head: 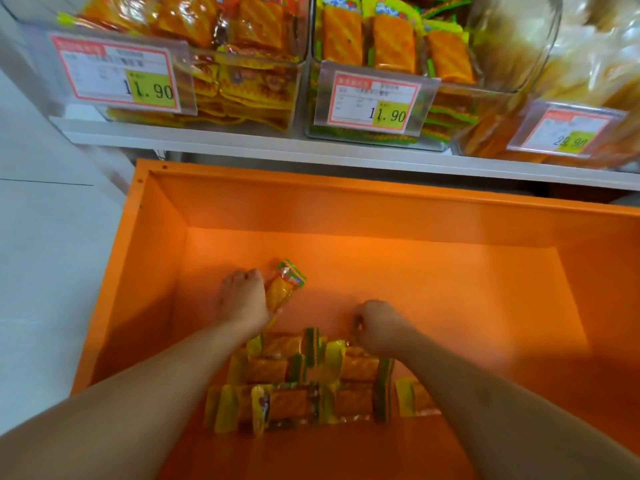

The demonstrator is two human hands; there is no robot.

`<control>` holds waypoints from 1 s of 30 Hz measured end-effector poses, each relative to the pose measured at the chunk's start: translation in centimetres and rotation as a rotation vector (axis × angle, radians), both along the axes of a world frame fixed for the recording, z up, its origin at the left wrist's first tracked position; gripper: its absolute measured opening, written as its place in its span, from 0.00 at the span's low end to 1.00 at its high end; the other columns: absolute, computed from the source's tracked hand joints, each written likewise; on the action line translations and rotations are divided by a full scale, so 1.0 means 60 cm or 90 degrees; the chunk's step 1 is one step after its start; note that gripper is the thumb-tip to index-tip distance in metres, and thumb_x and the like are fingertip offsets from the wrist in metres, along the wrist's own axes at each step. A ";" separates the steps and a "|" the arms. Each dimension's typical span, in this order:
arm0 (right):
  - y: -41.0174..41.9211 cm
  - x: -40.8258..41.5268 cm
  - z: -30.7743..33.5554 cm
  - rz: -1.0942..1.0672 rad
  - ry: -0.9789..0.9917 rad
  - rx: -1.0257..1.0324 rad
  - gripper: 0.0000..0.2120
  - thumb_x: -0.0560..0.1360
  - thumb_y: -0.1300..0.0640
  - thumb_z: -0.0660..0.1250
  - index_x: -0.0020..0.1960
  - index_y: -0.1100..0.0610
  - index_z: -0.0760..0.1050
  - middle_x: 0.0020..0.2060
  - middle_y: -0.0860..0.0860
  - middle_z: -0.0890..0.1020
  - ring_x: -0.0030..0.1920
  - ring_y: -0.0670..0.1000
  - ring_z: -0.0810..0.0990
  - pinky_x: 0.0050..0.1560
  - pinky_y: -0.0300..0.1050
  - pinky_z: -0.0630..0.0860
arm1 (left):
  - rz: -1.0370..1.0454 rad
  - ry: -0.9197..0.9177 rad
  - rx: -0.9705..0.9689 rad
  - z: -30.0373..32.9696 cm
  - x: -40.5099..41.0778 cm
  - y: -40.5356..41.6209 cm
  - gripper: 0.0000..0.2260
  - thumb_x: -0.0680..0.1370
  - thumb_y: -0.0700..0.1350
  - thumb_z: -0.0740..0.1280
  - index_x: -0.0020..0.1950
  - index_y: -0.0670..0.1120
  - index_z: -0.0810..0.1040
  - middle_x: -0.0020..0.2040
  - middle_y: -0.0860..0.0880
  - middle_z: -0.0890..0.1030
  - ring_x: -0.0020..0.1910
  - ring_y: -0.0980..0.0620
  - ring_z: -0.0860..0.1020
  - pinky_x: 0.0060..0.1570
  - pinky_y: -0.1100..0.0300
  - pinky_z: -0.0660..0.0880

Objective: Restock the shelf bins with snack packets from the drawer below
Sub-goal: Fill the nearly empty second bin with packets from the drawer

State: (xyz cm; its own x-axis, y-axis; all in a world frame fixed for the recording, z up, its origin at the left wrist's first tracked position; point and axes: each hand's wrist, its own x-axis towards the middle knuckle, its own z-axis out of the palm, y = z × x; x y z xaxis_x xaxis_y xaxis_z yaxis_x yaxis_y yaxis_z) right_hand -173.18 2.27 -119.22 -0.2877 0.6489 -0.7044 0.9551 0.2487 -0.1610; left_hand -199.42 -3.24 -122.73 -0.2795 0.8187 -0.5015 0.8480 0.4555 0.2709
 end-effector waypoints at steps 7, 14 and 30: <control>0.014 0.011 0.060 -0.161 0.126 -0.016 0.09 0.71 0.62 0.76 0.41 0.50 0.78 0.39 0.48 0.85 0.41 0.51 0.84 0.35 0.40 0.75 | 0.066 -0.147 0.005 0.026 -0.014 -0.007 0.16 0.72 0.49 0.78 0.45 0.53 0.70 0.47 0.50 0.79 0.51 0.45 0.79 0.41 0.56 0.67; 0.050 -0.007 0.210 -0.251 0.264 0.009 0.04 0.78 0.59 0.73 0.51 0.57 0.79 0.36 0.50 0.81 0.26 0.43 0.73 0.26 0.37 0.66 | 0.101 -0.311 0.105 0.169 -0.031 0.019 0.10 0.73 0.47 0.79 0.44 0.48 0.79 0.36 0.50 0.81 0.35 0.49 0.79 0.37 0.52 0.77; -0.047 -0.020 0.605 -0.201 0.612 0.259 0.08 0.77 0.60 0.76 0.47 0.47 0.84 0.45 0.46 0.84 0.41 0.47 0.83 0.41 0.40 0.77 | 0.165 -0.796 0.185 0.631 -0.020 -0.081 0.10 0.81 0.40 0.69 0.60 0.38 0.82 0.55 0.36 0.85 0.50 0.36 0.86 0.48 0.45 0.85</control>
State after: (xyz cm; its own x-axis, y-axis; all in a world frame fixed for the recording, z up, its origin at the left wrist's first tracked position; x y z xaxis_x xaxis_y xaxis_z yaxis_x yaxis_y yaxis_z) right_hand -174.36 -0.54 -82.92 -0.3831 0.9237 0.0101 0.5040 0.2181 -0.8357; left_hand -200.62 -8.08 -84.85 0.0779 0.9334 -0.3504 -0.1498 0.3584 0.9215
